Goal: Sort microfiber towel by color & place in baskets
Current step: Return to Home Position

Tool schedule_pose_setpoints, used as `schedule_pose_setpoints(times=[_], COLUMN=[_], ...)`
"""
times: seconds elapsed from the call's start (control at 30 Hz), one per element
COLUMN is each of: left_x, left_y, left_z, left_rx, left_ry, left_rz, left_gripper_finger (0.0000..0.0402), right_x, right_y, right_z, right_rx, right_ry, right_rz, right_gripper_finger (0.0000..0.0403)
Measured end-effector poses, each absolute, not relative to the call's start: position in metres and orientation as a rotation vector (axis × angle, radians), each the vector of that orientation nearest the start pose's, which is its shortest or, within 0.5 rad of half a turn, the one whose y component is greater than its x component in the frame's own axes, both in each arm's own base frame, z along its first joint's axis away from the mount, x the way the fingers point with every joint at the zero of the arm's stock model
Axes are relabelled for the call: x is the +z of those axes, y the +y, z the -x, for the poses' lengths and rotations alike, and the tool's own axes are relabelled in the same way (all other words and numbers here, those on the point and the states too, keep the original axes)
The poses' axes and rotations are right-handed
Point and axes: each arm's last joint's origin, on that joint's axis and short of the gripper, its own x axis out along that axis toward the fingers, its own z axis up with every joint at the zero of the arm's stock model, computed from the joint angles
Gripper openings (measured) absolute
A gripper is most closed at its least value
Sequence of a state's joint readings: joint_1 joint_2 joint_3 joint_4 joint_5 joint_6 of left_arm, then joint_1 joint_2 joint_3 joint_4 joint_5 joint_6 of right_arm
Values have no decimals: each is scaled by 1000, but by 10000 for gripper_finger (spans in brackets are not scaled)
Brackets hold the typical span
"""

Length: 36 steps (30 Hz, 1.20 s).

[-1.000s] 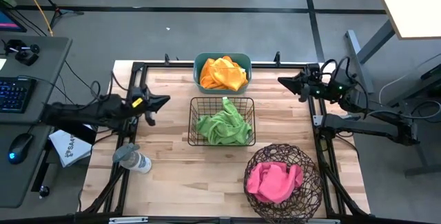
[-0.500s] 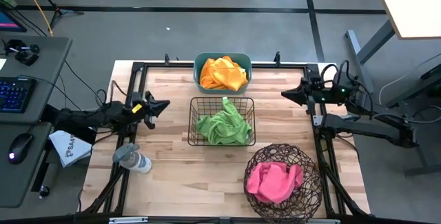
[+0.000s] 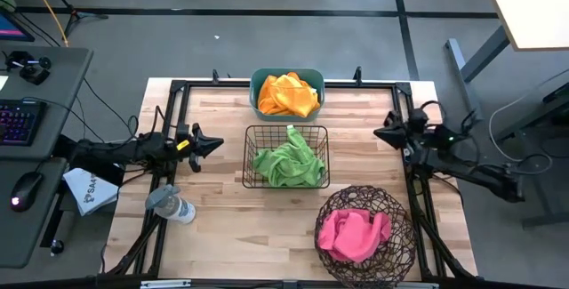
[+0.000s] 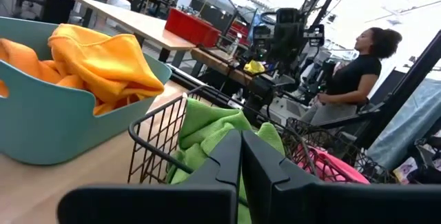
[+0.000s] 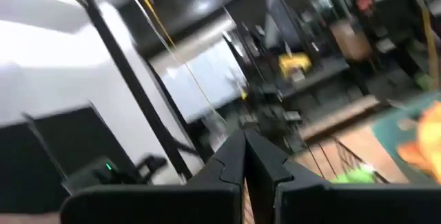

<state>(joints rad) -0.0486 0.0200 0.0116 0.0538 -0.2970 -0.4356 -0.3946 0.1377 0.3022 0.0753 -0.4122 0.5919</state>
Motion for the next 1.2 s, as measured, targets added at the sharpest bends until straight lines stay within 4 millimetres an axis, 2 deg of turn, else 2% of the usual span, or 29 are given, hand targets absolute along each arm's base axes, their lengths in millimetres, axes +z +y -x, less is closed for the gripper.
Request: schedule_pose_setpoints(times=[0.13, 0.27, 0.43, 0.57, 0.77, 1.0, 1.2], left_x=[171, 171, 171, 171, 171, 171, 171], left_y=[4, 4, 4, 4, 4, 4, 4], left_z=[-97, -97, -97, -97, -97, -97, -97], left_rx=[235, 235, 236, 236, 236, 236, 236], left_ry=[-98, -98, -98, -97, -98, -97, -98], left_rz=[442, 440, 440, 440, 440, 440, 440], left_gripper_finger=[0, 0, 0, 0, 0, 0, 0], right_x=[227, 208, 200, 186, 172, 160, 167], right_y=[-26, -28, -28, -29, -32, -32, -23], right_z=[-91, -92, -96, -99, -101, -100, -97], right_rx=[105, 75, 48, -23, -134, -166, -109], right_ry=[-309, -405, -318, -187, -75, 38, -35], right_rz=[-494, -429, -392, -396, -530, -565, -540], right_gripper_finger=[0, 0, 0, 0, 0, 0, 0])
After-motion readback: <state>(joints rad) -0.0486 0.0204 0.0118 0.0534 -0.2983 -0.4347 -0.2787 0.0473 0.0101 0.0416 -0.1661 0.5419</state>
